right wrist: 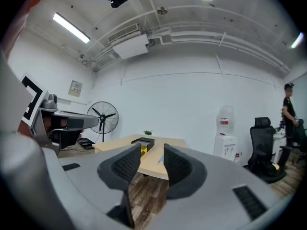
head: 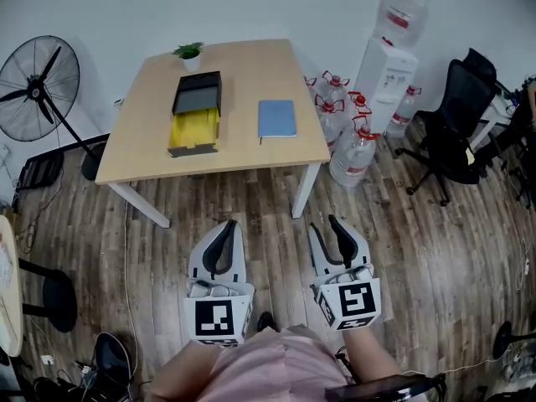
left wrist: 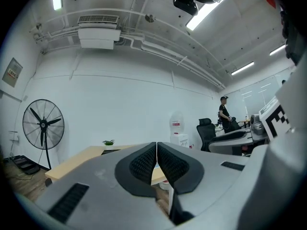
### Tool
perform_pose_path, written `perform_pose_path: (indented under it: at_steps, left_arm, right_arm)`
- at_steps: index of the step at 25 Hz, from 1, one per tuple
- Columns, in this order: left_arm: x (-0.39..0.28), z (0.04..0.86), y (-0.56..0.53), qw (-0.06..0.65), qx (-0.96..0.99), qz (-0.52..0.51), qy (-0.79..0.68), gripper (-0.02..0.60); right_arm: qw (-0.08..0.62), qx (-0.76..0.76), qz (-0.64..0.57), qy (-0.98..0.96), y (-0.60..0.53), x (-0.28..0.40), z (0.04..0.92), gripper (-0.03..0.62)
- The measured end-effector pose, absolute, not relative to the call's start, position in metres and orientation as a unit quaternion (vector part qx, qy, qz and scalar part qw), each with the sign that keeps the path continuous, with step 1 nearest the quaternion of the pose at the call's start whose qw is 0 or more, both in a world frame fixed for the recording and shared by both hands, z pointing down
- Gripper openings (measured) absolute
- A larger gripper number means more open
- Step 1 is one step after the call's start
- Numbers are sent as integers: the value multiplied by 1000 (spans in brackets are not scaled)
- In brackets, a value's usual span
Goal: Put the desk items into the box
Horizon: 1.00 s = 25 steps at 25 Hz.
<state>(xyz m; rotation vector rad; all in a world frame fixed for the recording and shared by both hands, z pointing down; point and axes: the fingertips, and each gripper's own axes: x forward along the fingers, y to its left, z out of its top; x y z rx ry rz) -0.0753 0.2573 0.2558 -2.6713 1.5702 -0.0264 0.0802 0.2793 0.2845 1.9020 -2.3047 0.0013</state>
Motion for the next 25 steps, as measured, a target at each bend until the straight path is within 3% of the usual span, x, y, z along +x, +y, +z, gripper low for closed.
perform_pose_path:
  at_steps: [13, 25]
  left_arm:
    - [-3, 291, 194, 5, -881, -49, 471, 15]
    - [83, 305, 60, 5, -868, -87, 488, 15]
  right_arm:
    - [81, 651, 35, -754, 223, 139, 311, 149]
    - [77, 630, 68, -770, 79, 229, 337, 147]
